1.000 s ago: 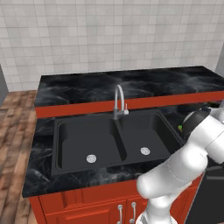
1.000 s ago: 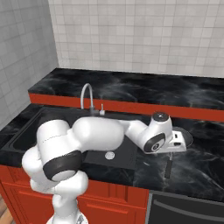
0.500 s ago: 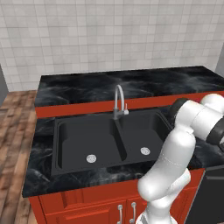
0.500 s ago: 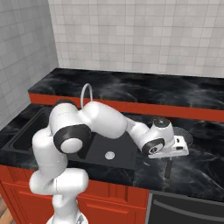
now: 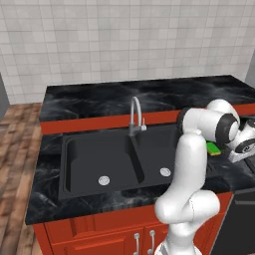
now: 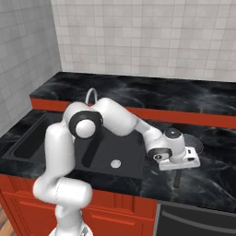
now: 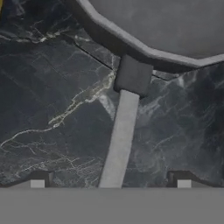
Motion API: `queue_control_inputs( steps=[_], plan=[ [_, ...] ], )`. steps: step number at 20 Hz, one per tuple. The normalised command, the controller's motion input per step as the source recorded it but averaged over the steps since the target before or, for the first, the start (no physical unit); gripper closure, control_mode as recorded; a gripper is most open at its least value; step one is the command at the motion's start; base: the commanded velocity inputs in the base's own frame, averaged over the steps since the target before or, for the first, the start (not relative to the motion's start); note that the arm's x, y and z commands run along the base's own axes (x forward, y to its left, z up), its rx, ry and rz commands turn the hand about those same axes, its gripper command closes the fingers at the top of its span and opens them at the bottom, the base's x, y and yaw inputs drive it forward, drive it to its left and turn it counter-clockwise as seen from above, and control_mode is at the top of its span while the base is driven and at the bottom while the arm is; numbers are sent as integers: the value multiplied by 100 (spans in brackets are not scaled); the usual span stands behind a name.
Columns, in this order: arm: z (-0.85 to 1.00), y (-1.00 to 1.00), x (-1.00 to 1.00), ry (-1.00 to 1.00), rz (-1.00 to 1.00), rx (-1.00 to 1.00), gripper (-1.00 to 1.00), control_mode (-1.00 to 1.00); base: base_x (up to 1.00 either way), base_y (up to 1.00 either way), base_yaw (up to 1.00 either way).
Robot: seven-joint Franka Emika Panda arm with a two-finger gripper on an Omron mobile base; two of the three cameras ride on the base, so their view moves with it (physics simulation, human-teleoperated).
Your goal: Pick the pan and sponge and place them into the sink. Then turn on the water.
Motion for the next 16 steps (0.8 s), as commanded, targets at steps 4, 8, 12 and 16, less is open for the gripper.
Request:
queue_control_inputs(
  steps=[4,8,12,16],
  plan=[
    [-17,-32,39,5,0,1,100,-100,0,0,0],
    [-9,-39,45,5,0,7,100,-100,0,0,0],
    [-2,-36,50,4,0,11,100,-100,0,0,0],
    [0,-9,44,3,0,10,100,-100,0,0,0]
  ],
)
